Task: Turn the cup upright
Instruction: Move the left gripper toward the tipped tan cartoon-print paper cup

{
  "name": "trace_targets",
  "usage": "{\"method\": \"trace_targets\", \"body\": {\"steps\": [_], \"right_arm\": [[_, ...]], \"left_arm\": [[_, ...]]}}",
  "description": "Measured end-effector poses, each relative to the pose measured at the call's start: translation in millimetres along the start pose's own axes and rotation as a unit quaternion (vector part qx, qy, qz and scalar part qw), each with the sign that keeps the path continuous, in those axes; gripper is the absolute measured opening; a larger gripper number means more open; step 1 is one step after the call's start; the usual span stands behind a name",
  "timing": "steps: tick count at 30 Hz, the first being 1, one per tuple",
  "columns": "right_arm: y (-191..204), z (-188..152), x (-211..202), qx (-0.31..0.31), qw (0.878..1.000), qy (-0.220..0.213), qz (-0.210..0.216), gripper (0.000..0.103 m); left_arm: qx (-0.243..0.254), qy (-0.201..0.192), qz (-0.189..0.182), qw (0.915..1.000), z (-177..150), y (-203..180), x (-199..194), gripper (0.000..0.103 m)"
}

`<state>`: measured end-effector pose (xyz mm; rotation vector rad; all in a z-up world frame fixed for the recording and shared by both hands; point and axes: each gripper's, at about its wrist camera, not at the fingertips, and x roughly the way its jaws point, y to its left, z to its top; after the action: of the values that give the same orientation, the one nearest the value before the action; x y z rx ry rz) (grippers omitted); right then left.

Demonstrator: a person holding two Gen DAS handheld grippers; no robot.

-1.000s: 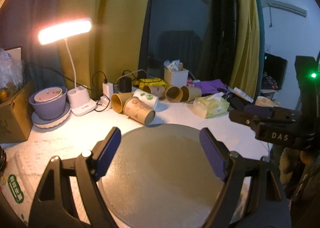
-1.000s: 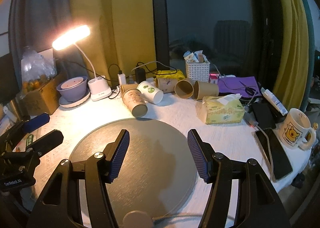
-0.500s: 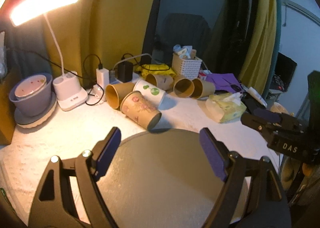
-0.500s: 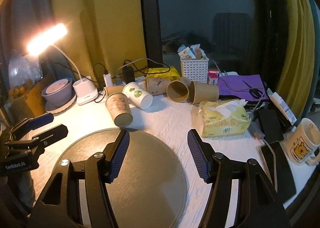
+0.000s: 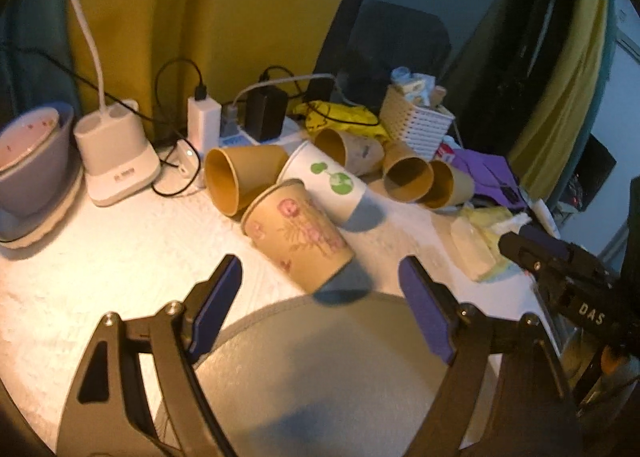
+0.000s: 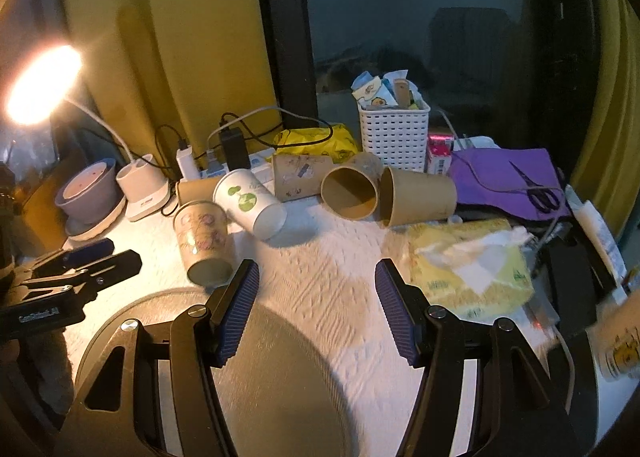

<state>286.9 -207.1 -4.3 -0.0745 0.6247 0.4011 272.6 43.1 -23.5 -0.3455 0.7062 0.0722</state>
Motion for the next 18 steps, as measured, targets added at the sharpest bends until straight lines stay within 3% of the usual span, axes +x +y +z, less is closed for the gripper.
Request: {"method": "trace_targets", "body": {"steps": [18], "right_arm": [[-19,13,66,0.016,0.999,0.037,0.021,0.064]], "left_arm": [[-0.065,0.091,-0.005,0.9937,16,21,95,0.081]]}}
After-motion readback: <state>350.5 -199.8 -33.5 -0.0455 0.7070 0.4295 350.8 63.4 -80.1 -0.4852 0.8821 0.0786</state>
